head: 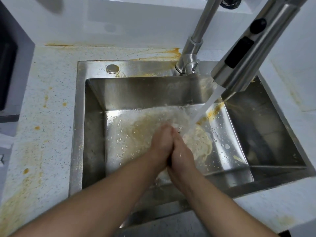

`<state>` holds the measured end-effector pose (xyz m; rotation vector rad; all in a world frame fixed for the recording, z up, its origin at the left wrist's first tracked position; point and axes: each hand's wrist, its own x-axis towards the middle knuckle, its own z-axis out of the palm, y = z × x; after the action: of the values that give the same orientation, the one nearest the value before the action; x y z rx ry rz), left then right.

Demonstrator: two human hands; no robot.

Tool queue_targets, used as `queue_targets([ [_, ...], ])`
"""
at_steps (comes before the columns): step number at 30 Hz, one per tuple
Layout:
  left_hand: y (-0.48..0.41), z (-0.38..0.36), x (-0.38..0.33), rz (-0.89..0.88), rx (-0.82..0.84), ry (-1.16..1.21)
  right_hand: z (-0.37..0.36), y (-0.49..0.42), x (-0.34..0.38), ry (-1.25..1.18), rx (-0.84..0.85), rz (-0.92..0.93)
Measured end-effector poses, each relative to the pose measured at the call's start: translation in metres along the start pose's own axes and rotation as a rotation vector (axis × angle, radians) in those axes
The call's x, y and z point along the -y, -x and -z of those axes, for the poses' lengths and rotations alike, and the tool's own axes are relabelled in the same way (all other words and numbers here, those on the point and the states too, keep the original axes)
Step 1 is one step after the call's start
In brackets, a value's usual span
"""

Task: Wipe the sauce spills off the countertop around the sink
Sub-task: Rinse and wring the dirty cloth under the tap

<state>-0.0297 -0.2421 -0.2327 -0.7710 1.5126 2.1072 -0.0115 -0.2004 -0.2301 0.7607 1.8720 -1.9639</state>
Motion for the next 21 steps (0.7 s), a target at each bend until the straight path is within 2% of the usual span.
queue_targets([
  [2,0.009,-0.007,0.009,-0.018,0.106,-0.036,0.010,-0.002,0.010,-0.049,-0.038,-0.024],
  [4,0.016,-0.010,0.013,-0.017,0.114,0.031,0.017,-0.011,0.003,-0.156,-0.096,-0.078],
  [8,0.012,0.001,-0.001,0.064,0.049,0.095,0.007,0.004,-0.006,-0.023,-0.012,-0.066],
  [10,0.021,-0.003,0.003,0.070,0.125,0.087,0.011,-0.007,0.007,-0.006,-0.068,-0.075],
  [12,0.027,-0.005,0.008,0.056,0.114,0.119,0.020,-0.020,0.009,-0.212,-0.194,-0.120],
  [13,0.021,-0.003,0.006,0.108,0.101,0.192,0.017,-0.016,0.004,-0.361,-0.146,-0.139],
  [15,0.006,0.006,0.001,0.109,0.014,0.233,0.009,-0.008,-0.022,-0.328,-0.084,-0.102],
  [16,0.008,0.006,-0.001,0.063,-0.018,0.143,0.007,-0.007,-0.026,-0.273,-0.055,-0.130],
  [18,0.016,0.000,0.006,-0.015,0.031,-0.017,0.014,-0.018,-0.015,-0.106,-0.084,-0.128],
  [20,0.028,-0.006,0.009,0.006,0.054,0.038,0.025,-0.028,-0.009,0.014,-0.165,-0.068],
  [21,0.028,-0.006,0.007,0.031,0.042,0.068,0.023,-0.024,-0.007,0.011,-0.142,-0.062],
])
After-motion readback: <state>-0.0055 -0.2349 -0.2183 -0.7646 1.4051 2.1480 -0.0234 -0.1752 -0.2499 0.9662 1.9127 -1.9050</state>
